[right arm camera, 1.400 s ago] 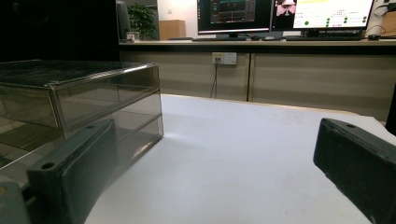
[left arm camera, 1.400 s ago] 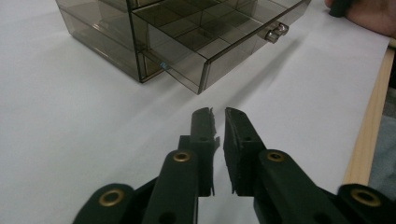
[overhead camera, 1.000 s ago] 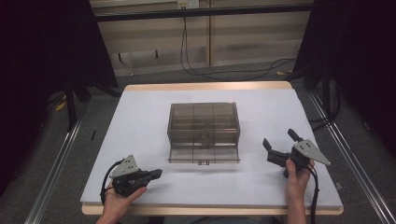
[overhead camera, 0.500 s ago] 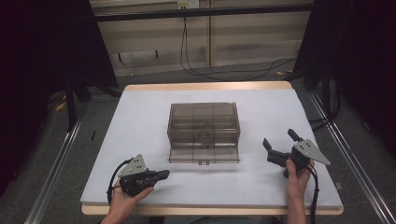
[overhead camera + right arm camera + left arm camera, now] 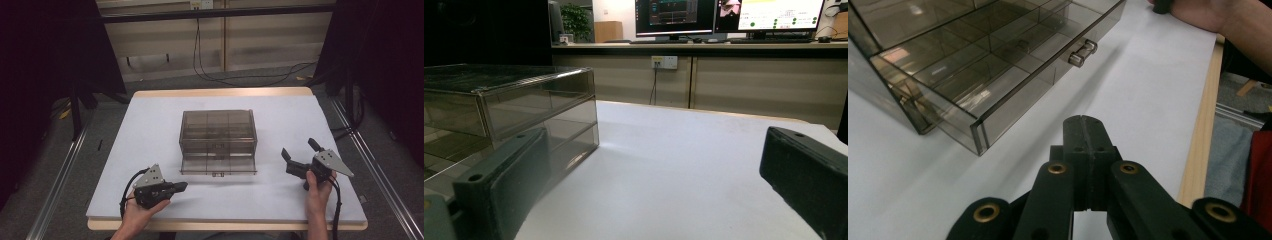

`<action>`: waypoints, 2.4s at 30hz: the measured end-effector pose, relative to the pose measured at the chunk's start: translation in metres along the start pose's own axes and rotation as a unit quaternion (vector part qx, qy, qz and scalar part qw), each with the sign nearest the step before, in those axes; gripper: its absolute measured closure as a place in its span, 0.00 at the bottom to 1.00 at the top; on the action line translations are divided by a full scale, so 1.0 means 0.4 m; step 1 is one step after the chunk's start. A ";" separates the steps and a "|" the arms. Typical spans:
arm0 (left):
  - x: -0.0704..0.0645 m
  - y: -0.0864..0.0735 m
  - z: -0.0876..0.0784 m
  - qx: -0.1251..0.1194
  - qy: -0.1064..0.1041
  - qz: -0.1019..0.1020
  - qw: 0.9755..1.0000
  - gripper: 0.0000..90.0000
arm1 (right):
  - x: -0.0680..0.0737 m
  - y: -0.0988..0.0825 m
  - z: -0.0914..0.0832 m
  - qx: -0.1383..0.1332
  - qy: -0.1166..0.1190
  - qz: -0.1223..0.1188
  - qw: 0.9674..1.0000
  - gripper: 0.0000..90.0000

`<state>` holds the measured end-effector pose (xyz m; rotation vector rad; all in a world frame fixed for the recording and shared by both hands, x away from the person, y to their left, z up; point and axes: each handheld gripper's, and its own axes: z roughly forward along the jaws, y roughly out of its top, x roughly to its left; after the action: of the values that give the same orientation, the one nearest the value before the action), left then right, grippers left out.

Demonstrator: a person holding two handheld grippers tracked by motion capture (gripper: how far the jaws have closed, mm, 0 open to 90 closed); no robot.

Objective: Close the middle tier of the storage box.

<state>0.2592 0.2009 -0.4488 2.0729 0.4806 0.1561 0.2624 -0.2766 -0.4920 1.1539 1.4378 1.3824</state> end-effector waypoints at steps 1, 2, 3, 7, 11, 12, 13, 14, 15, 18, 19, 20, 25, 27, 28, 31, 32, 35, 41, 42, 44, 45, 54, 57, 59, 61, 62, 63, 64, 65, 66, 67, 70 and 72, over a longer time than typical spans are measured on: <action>-0.001 0.000 0.000 -0.005 -0.003 -0.005 1.000 1.00 | 0.000 0.000 0.000 0.000 0.001 -0.002 1.000 0.00; -0.001 0.000 0.001 -0.001 -0.005 -0.003 1.000 1.00 | 0.000 0.000 0.000 -0.001 0.000 -0.001 1.000 0.00; -0.004 0.000 0.004 0.003 -0.003 -0.005 1.000 1.00 | 0.000 0.000 0.000 -0.001 0.000 0.000 1.000 0.00; -0.007 0.004 0.011 0.008 -0.008 0.001 1.000 1.00 | 0.000 0.000 0.000 0.000 0.001 -0.001 1.000 0.00; -0.004 0.012 0.020 0.002 -0.020 -0.002 1.000 1.00 | 0.000 0.000 -0.001 0.000 0.001 -0.001 1.000 0.00; -0.003 0.014 0.018 0.006 -0.017 -0.001 1.000 1.00 | -0.001 0.000 0.000 0.000 0.001 -0.002 1.000 0.00; -0.003 0.014 0.018 0.006 -0.017 -0.001 1.000 1.00 | -0.001 0.000 0.000 0.000 0.001 -0.002 1.000 0.00; -0.002 0.016 0.020 0.004 -0.015 0.001 1.000 1.00 | -0.001 0.000 0.000 0.001 0.001 -0.001 1.000 0.00; -0.001 0.018 0.022 0.007 -0.017 0.002 1.000 1.00 | -0.001 0.000 0.000 0.000 0.001 -0.001 1.000 0.00; 0.000 0.027 0.032 0.008 -0.018 0.001 1.000 1.00 | -0.001 0.000 0.000 0.000 0.001 -0.001 1.000 0.00; 0.000 0.029 0.036 0.007 -0.021 -0.006 1.000 1.00 | -0.001 0.000 0.000 0.001 0.002 -0.001 1.000 0.00; 0.000 0.029 0.036 0.007 -0.021 -0.006 1.000 1.00 | -0.001 0.000 0.000 0.000 0.002 0.000 1.000 0.00; 0.000 0.031 0.054 0.019 -0.025 0.002 0.999 1.00 | -0.002 0.000 0.001 0.000 0.004 0.000 1.000 0.00; -0.001 0.034 0.058 0.021 -0.026 0.004 0.999 1.00 | -0.002 0.000 0.001 -0.002 0.004 0.000 1.000 0.00; -0.002 0.036 0.061 0.022 -0.027 0.005 0.999 1.00 | -0.002 0.000 0.000 -0.001 0.003 0.000 1.000 0.00; -0.004 0.040 0.068 0.023 -0.031 0.006 0.999 1.00 | -0.001 0.000 0.000 0.001 0.001 -0.001 1.000 0.00; -0.005 0.042 0.071 0.026 -0.031 0.009 0.999 1.00 | -0.001 0.000 0.000 0.001 0.001 0.000 1.000 0.00; -0.009 0.046 0.080 0.030 -0.038 0.014 0.999 1.00 | -0.001 0.000 0.000 0.000 0.001 -0.001 1.000 0.00; -0.017 0.053 0.097 0.033 -0.045 0.018 0.998 1.00 | -0.001 0.000 0.000 0.000 0.001 -0.001 1.000 0.00; -0.017 0.055 0.097 0.037 -0.043 0.021 0.998 1.00 | -0.001 0.000 0.000 0.000 0.001 -0.001 1.000 0.00; -0.018 0.056 0.099 0.036 -0.044 0.019 0.998 1.00 | -0.001 0.000 0.000 0.001 0.002 -0.001 1.000 0.00; -0.018 0.057 0.101 0.035 -0.046 0.021 0.998 1.00 | -0.001 0.000 0.000 0.001 0.002 -0.001 1.000 0.00; -0.022 0.071 0.117 0.038 -0.052 0.029 0.997 1.00 | -0.001 0.000 0.000 0.001 0.001 -0.001 1.000 0.00; -0.022 0.080 0.132 0.040 -0.056 0.035 0.997 1.00 | -0.001 0.000 0.001 -0.001 0.003 -0.001 1.000 0.00; -0.023 0.084 0.136 0.038 -0.056 0.037 0.997 1.00 | 0.000 0.000 0.000 0.000 0.001 0.000 1.000 0.00; -0.024 0.088 0.141 0.040 -0.058 0.039 0.997 1.00 | -0.001 0.000 0.000 0.001 0.002 -0.001 1.000 0.00; -0.024 0.090 0.144 0.040 -0.060 0.037 0.997 1.00 | -0.001 0.000 0.000 0.001 0.002 -0.001 1.000 0.00; -0.022 0.091 0.145 0.044 -0.060 0.041 0.996 1.00 | -0.001 0.000 0.000 0.000 0.002 0.000 1.000 0.00; -0.022 0.091 0.153 0.047 -0.060 0.036 0.996 1.00 | 0.000 0.000 0.000 0.000 0.001 0.000 1.000 0.00; -0.022 0.091 0.153 0.047 -0.060 0.036 0.996 1.00 | 0.000 0.000 0.000 0.000 0.001 0.000 1.000 0.00; -0.020 0.090 0.156 0.049 -0.061 0.036 0.996 1.00 | 0.000 0.000 0.000 0.000 0.001 0.000 1.000 0.00; -0.019 0.089 0.161 0.052 -0.061 0.035 0.996 1.00 | 0.000 0.000 0.000 0.000 0.001 0.000 1.000 0.00; -0.016 0.090 0.169 0.059 -0.061 0.036 0.996 1.00 | -0.001 0.000 0.000 0.001 0.002 -0.001 1.000 0.00; -0.015 0.090 0.176 0.061 -0.061 0.036 0.996 1.00 | -0.001 0.000 0.001 -0.001 0.003 -0.001 1.000 0.00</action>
<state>0.2846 0.1261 -0.4550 2.2059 0.3487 0.0413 0.2628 -0.2769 -0.4921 1.1492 1.4410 1.3858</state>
